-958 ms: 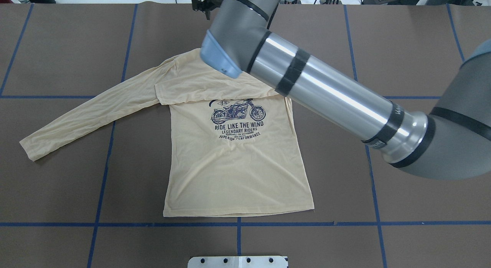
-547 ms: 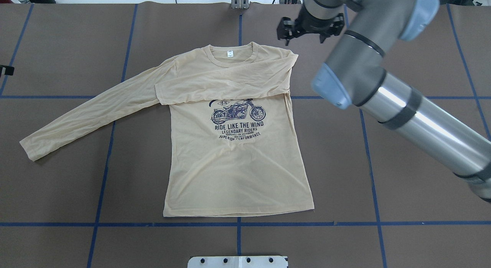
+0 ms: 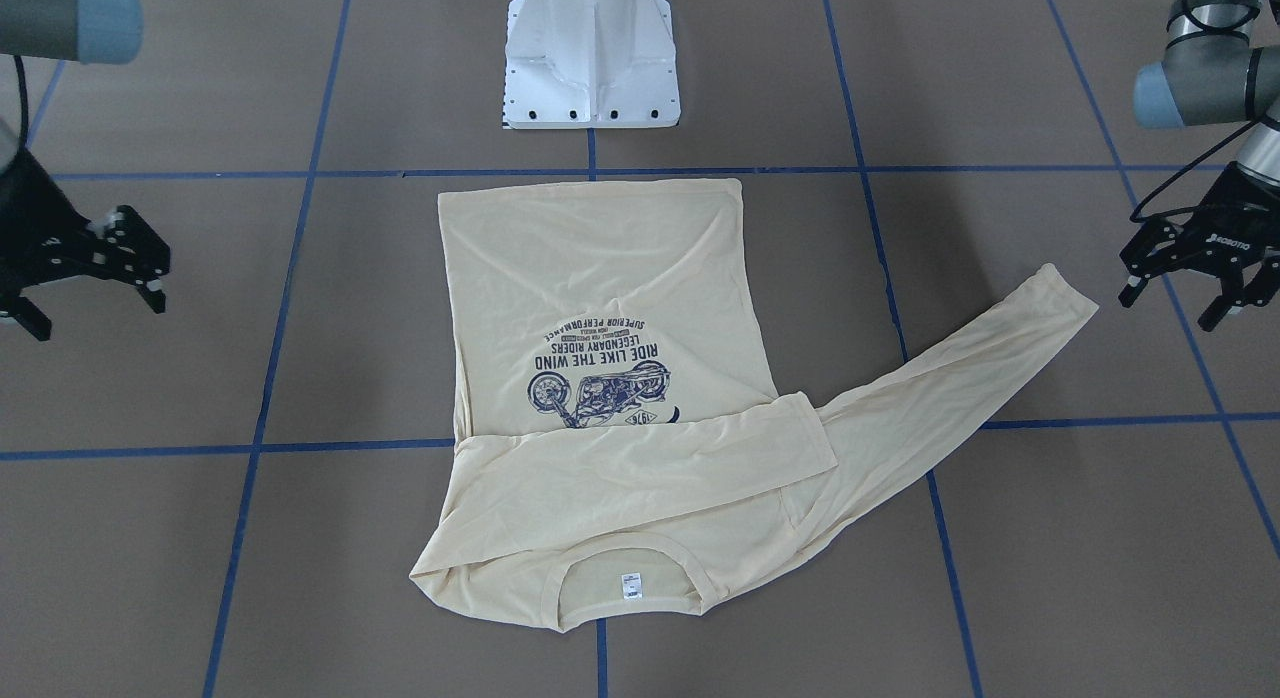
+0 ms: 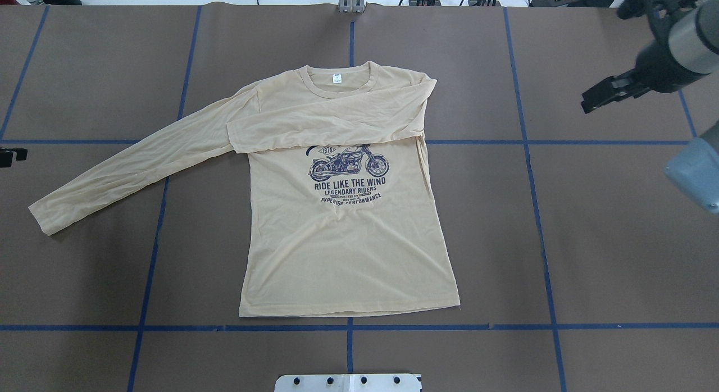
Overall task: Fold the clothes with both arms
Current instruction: 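Release the sleeve and raise the right gripper away from the shirt, then lower the left gripper onto the other sleeve cuff and grasp, then carry the grasped sleeve with the left gripper across the shirt body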
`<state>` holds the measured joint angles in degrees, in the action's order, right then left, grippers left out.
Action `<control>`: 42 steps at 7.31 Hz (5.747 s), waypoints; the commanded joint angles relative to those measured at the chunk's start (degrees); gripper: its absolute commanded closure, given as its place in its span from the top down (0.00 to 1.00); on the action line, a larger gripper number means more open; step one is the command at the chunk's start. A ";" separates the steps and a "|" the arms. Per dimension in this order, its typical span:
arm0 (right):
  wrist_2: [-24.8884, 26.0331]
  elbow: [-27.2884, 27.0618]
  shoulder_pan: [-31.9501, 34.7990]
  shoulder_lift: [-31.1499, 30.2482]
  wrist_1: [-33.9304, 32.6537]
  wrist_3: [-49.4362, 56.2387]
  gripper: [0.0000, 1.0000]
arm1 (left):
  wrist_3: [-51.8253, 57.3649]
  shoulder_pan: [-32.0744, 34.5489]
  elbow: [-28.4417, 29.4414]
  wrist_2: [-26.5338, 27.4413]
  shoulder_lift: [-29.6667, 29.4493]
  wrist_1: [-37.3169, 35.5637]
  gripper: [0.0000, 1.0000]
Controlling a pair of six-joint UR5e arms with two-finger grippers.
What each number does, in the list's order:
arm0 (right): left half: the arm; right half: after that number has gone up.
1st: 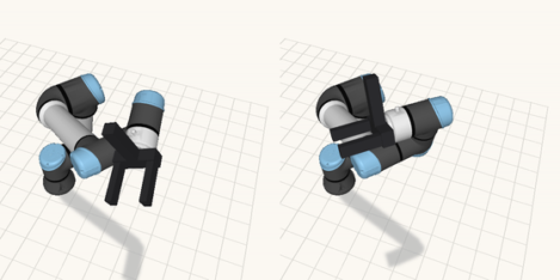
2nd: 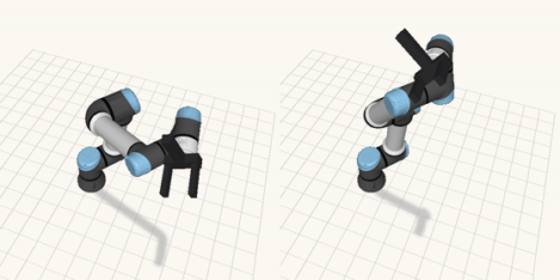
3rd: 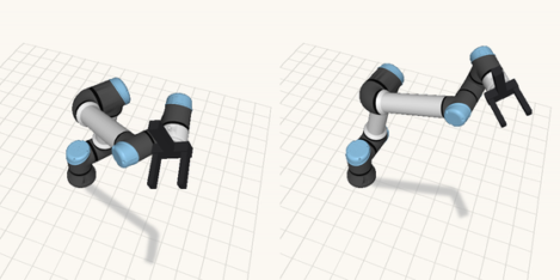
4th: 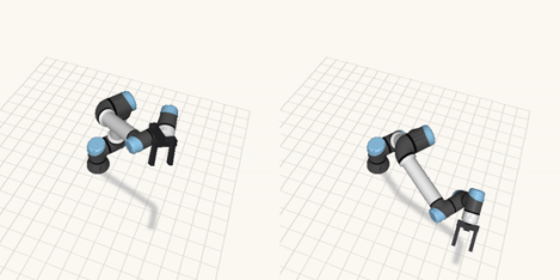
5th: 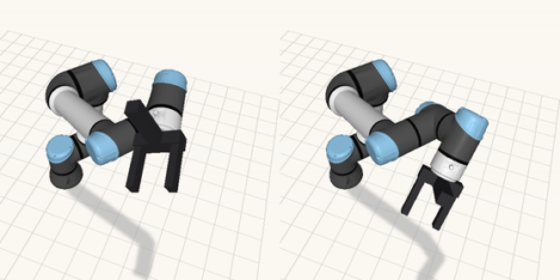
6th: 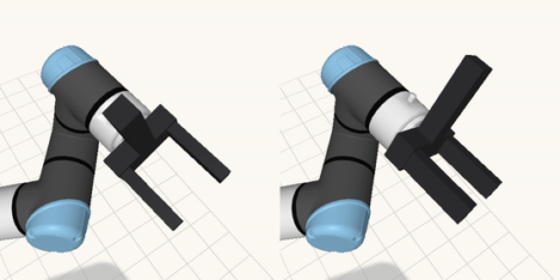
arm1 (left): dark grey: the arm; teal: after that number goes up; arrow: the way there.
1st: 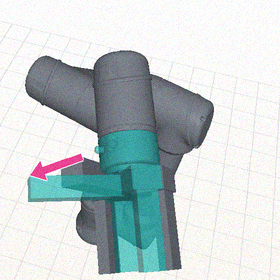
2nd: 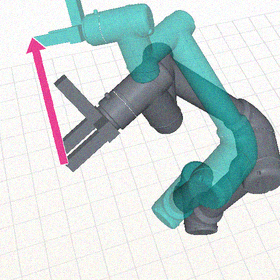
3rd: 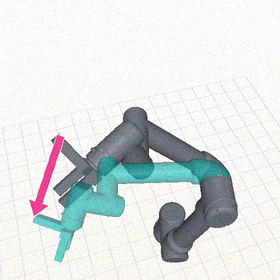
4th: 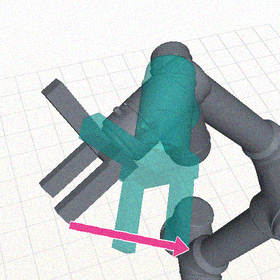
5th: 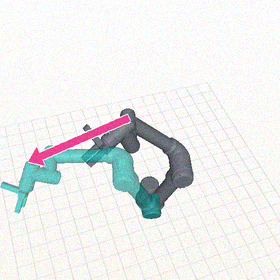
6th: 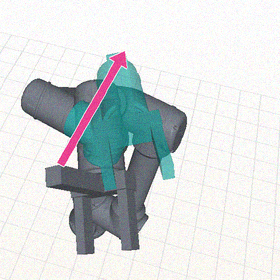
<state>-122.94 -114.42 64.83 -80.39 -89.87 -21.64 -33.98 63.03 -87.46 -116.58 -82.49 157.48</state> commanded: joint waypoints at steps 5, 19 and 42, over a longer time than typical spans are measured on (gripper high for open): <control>-6.09 -0.37 7.77 -9.96 6.11 9.43 1.00 | -4.96 -9.41 5.90 5.92 1.01 5.74 0.65; -5.91 -0.37 7.77 -9.96 6.20 9.43 1.00 | -14.45 -10.47 8.88 5.22 3.03 12.24 0.51; -6.17 0.25 7.77 -10.13 6.38 8.55 1.00 | -13.74 -7.04 -15.18 -4.01 -25.10 -44.60 0.00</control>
<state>-129.12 -114.31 72.60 -90.53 -83.49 -12.97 -47.65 55.93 -99.12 -120.97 -98.78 126.86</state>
